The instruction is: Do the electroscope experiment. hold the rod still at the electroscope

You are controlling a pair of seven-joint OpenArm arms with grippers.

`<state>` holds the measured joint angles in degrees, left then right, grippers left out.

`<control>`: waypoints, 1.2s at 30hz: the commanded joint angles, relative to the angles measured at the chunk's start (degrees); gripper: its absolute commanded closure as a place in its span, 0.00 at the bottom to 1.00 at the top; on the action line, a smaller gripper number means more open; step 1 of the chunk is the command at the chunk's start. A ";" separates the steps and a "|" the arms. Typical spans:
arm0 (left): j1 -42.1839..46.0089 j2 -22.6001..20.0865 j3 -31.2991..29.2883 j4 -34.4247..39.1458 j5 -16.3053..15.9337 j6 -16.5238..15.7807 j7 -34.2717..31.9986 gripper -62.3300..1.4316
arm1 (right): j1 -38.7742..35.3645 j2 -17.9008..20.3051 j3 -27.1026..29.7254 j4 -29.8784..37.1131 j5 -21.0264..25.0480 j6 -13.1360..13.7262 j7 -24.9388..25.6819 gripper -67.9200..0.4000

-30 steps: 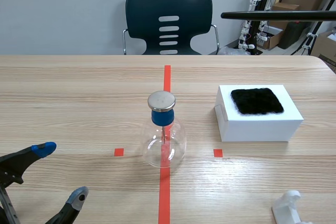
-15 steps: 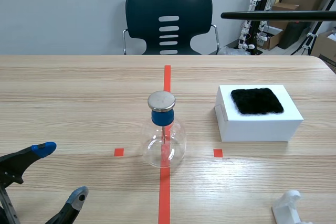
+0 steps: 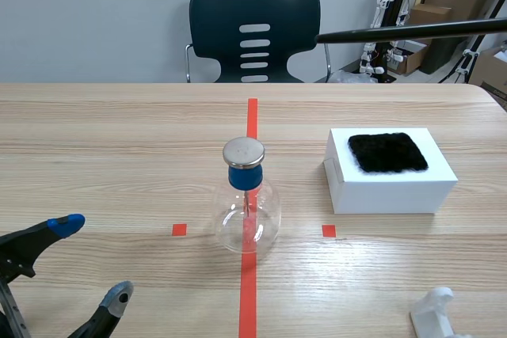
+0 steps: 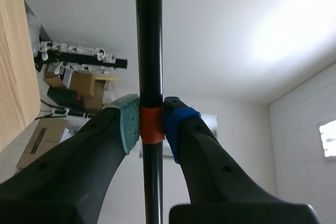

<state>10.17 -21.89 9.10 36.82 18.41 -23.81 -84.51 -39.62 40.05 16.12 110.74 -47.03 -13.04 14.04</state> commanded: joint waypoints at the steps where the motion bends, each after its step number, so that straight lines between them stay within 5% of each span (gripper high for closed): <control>1: 0.13 0.24 0.00 0.26 -0.39 0.13 -1.03 0.00 | 2.95 1.73 -2.16 1.62 -0.61 -1.01 -1.66 0.98; 14: 0.13 0.24 0.00 0.26 -0.39 0.13 -1.01 0.00 | 13.14 2.27 -20.06 1.53 -13.33 2.47 -8.90 0.98; 27: 0.13 0.24 0.00 0.26 -0.39 0.13 -1.03 0.00 | 13.27 0.24 -22.56 0.44 -20.83 5.53 -10.73 0.98; 36: 0.13 0.24 0.00 0.26 -0.39 0.13 -1.03 0.00 | 13.27 0.26 -22.56 -0.72 -21.97 7.13 -10.75 0.98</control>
<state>10.17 -21.87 9.10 36.82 18.41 -23.81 -84.51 -27.33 39.68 -6.87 109.47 -69.06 -5.08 3.77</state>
